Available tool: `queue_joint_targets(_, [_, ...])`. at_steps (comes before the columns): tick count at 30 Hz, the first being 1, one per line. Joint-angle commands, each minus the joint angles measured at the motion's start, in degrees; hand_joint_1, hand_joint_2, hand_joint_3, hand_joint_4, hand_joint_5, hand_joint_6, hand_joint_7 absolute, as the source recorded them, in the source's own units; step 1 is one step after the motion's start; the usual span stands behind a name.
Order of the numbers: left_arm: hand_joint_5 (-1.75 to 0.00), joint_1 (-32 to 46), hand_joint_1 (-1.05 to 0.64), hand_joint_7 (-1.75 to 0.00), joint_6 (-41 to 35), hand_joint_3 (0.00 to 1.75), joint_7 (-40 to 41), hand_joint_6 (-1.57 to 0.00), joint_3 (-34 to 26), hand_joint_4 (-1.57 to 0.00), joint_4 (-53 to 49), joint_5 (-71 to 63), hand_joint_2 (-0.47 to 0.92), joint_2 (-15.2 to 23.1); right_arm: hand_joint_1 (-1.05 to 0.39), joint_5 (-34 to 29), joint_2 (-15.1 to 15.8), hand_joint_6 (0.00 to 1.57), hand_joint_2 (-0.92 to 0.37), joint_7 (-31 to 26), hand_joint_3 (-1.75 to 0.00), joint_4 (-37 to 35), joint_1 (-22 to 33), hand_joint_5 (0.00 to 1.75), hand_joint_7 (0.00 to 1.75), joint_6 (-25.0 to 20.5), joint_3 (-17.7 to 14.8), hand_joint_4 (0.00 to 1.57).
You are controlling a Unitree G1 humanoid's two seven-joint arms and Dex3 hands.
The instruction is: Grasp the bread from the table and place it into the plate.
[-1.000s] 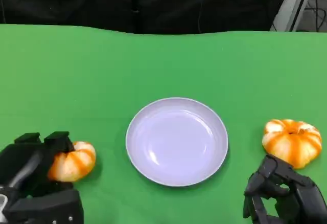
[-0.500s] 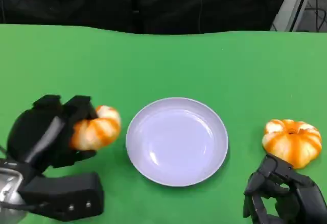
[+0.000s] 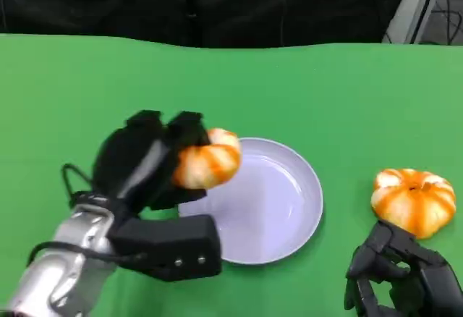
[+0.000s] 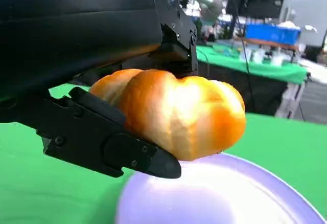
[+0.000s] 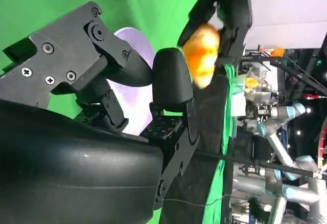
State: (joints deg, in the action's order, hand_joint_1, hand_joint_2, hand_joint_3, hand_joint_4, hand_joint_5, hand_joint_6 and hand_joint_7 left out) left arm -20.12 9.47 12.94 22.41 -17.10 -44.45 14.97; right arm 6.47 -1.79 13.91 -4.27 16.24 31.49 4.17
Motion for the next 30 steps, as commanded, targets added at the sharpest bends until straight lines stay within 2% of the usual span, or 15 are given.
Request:
queue_joint_targets(1, [-1.75,-1.9,-0.1,-1.75,-0.27,0.31,-0.41,-0.52,0.61,-0.62,-1.99,-0.13,0.9,-0.18,-0.16,0.2,0.53,0.73,-0.5,-0.23,-1.28,0.29,0.41,1.75,1.58,0.33,-0.28,0.82])
queue_joint_targets(6, [-1.75,-6.34,-0.08,-1.75,0.6,0.29,0.75,-0.51,3.91,-0.61,-10.91,-0.38,0.88,-4.51,-0.16,0.09,0.11,0.73,-0.51,-0.48,-1.28,0.68,0.91,1.75,1.57,0.41,0.13,0.82])
queue_joint_targets(11, [-1.75,-7.32,-0.06,-1.75,0.77,0.28,1.26,-0.5,4.86,-0.63,-14.32,0.07,0.87,-5.64,-0.16,0.02,-0.02,0.74,-0.51,-0.78,-1.28,0.98,1.09,1.75,1.57,0.34,0.43,0.82])
queue_joint_targets(16, [-1.75,-7.24,-0.05,-1.74,4.47,0.27,3.11,-0.51,5.36,-0.59,-19.8,1.64,0.91,-6.86,-0.16,-0.01,-0.18,0.74,-0.51,-1.22,-1.28,1.69,1.45,1.75,1.57,-0.35,0.88,0.82])
queue_joint_targets(17, [-1.7,-7.24,-0.1,-1.53,5.7,0.31,3.16,-0.53,5.46,-0.54,-20.73,1.97,0.92,-6.78,-0.17,-0.1,-0.22,0.74,-0.51,-1.37,-1.28,1.8,1.48,1.75,1.57,-0.46,0.91,0.82])
queue_joint_targets(18, [-1.58,-7.27,-0.13,-1.3,6.82,0.33,2.78,-0.58,5.69,-0.55,-21.46,2.22,0.92,-6.56,-0.17,-0.15,-0.24,0.74,-0.51,-1.48,-1.28,1.89,1.5,1.75,1.57,-0.58,0.94,0.82])
queue_joint_targets(19, [-1.34,-7.34,-0.2,-0.95,7.67,0.38,2.54,-0.65,5.84,-0.57,-22.03,2.42,0.92,-6.39,-0.17,-0.18,-0.23,0.74,-0.51,-1.55,-1.28,1.95,1.52,1.75,1.57,-0.66,0.97,0.83])
queue_joint_targets(20, [-1.16,-7.52,-0.26,-0.76,8.42,0.4,1.88,-0.67,6.33,-0.57,-22.47,2.17,0.92,-5.92,-0.16,-0.02,-0.2,0.74,-0.51,-1.46,-1.28,1.84,1.45,1.75,1.57,-0.54,0.99,0.83])
queue_joint_targets(21, [-0.82,-7.88,-0.34,-0.47,9.15,0.44,0.4,-0.71,7.03,-0.61,-22.85,1.85,0.92,-5.19,-0.16,0.1,-0.17,0.74,-0.51,-1.39,-1.28,1.75,1.38,1.75,1.57,-0.47,0.99,0.83])
queue_joint_targets(22, [-0.44,-8.17,-0.49,-0.2,9.65,0.48,-0.6,-0.64,7.55,-0.54,-23.14,1.67,0.92,-4.67,-0.16,0.18,-0.15,0.74,-0.51,-1.34,-1.28,1.68,1.33,1.75,1.57,-0.42,1.0,0.83])
queue_joint_targets(24, [-0.15,-8.59,-0.64,-0.05,9.66,0.51,-5.04,-0.5,8.11,-0.38,-22.82,2.41,0.92,-3.83,-0.15,0.3,-0.13,0.74,-0.51,-1.32,-1.29,1.76,1.33,1.75,1.57,-0.62,1.02,0.83])
queue_joint_targets(25, [-0.09,-8.63,-0.68,-0.03,9.57,0.51,-6.23,-0.46,8.11,-0.32,-22.6,2.68,0.92,-3.69,-0.15,0.33,-0.13,0.74,-0.51,-1.32,-1.29,1.79,1.34,1.75,1.57,-0.68,1.03,0.82])
queue_joint_targets(28, [-0.03,-8.32,-0.71,0.0,8.73,0.52,-9.25,-0.42,8.16,-0.28,-21.53,2.81,0.92,-3.27,-0.15,0.33,-0.15,0.74,-0.51,-1.36,-1.29,1.87,1.37,1.75,1.57,-0.73,1.03,0.82])
queue_joint_targets(29, [-0.01,-8.06,-0.84,0.0,8.1,0.58,-11.05,-0.28,8.39,-0.11,-20.85,2.72,0.92,-2.88,-0.15,0.35,-0.15,0.75,-0.5,-1.39,-1.29,1.97,1.42,1.75,1.57,-0.82,1.02,0.83])
queue_joint_targets(30, [-0.01,-7.83,-0.9,0.0,7.64,0.62,-12.39,-0.21,8.49,-0.06,-20.27,2.66,0.92,-2.58,-0.15,0.33,-0.18,0.75,-0.5,-1.43,-1.28,2.03,1.46,1.75,1.57,-0.87,1.05,0.83])
